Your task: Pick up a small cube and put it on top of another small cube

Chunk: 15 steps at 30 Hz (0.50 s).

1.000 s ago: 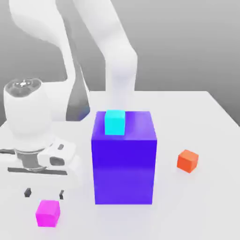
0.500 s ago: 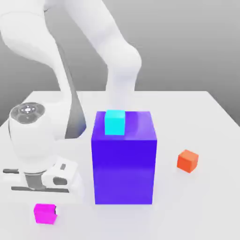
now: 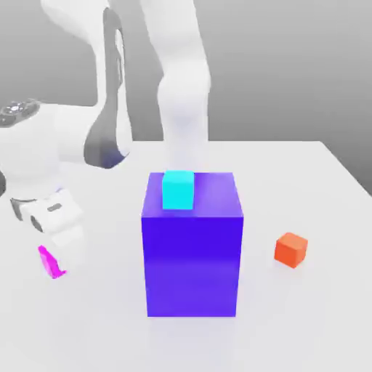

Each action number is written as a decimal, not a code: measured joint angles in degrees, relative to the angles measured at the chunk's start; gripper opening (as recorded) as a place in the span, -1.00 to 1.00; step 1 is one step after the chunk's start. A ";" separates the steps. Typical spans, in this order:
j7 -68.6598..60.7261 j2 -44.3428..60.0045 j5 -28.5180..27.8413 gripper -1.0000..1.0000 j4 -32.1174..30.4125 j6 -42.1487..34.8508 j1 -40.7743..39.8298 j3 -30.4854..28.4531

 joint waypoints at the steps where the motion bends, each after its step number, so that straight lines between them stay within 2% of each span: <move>1: 0.08 2.62 4.85 -1.00 -1.20 0.45 -0.57 -0.18; 6: 2.26 14.05 26.67 -1.00 -6.55 0.94 3.63 -6.86; 8: 4.38 17.85 33.64 -1.00 -8.52 0.70 5.15 -9.76; 9: 5.91 18.80 35.26 -1.00 -9.25 0.96 5.00 -10.37; 11: 9.54 17.78 32.95 -1.00 -9.79 2.57 2.47 -9.21; 15: 18.47 12.43 21.14 -1.00 -9.93 6.71 -4.82 -5.04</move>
